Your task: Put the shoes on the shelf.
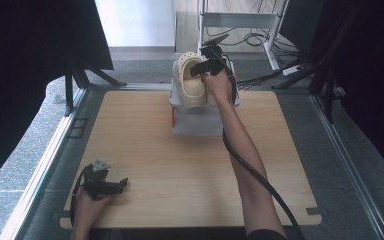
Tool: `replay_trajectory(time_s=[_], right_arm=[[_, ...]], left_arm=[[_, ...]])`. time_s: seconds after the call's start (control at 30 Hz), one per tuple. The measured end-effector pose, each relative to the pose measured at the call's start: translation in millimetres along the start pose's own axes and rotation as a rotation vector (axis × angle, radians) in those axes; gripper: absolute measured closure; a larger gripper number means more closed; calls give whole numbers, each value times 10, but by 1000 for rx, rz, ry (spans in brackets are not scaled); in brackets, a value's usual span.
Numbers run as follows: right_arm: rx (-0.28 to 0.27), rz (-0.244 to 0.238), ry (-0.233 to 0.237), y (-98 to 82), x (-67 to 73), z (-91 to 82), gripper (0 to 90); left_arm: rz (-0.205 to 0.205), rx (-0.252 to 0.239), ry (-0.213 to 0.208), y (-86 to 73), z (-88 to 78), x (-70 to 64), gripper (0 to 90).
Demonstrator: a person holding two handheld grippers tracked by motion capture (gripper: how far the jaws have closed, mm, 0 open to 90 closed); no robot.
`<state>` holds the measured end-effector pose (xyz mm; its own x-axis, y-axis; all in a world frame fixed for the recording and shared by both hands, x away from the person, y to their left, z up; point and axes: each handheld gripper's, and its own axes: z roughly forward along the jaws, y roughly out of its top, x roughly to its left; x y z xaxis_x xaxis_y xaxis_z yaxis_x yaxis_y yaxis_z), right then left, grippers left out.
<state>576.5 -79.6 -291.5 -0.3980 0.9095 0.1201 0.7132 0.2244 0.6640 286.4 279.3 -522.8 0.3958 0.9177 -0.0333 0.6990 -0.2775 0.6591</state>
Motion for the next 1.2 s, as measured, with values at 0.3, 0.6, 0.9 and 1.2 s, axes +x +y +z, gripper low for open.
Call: replay_trajectory(time_s=[0.3,0.6,0.9,1.2], right_arm=[[-7,-105,76,-203,-39,-343,170],[-15,-216,114,-435,-32,-545,143],[-25,-309,134,-681,-49,-713,87],[-51,-348,166,-969,-105,-960,81]], left_arm=[[-2,0,3,-1,0,-4,8],[-3,-1,3,-1,0,-5,8],[-3,-1,4,-2,0,-6,8],[-3,-2,5,-2,1,-6,8]])
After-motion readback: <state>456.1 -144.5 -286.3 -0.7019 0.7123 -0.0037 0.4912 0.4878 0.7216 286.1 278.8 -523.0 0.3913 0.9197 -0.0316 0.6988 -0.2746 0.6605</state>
